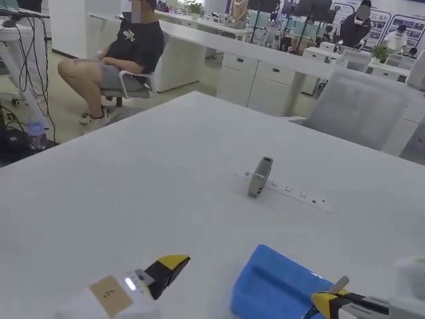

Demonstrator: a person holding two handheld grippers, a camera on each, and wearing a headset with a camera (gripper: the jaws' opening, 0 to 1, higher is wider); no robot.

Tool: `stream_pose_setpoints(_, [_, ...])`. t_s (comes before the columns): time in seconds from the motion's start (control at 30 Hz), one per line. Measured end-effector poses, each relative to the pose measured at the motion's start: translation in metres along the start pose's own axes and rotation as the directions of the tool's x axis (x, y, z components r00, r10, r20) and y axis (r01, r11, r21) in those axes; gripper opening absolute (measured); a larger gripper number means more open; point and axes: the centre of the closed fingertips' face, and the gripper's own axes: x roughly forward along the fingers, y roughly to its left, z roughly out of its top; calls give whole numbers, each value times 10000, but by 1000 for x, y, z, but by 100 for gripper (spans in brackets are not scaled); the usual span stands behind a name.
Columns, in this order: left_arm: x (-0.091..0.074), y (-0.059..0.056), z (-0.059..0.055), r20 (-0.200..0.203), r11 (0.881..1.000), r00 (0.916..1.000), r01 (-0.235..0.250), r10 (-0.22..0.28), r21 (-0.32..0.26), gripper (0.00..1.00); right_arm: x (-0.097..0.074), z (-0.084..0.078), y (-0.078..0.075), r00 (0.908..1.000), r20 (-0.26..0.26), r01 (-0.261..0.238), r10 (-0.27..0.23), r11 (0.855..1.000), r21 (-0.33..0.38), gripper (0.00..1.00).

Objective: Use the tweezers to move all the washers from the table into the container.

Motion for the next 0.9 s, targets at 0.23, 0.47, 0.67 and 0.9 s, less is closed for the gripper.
stream_pose_setpoints(0.23, [0,-1,-1,-27,10000,10000,25,-25,17,67,-6,5,-4,9997,201,133,-137,9997,184,3])
stream_pose_setpoints(0.47, [0,-1,0,-36,10000,10000,46,-46,8,66,-23,17,8,9967,817,-44,3,9987,503,3])
stream_pose_setpoints(0.67, [-1,-1,2,60,9999,10000,77,-76,-69,66,-41,24,25,9902,1351,-445,366,9975,557,3])
stream_pose_setpoints(0.9, [0,-3,0,-30,9999,9999,137,-137,-53,65,-57,22,53,9841,1505,-1009,942,9942,374,3])
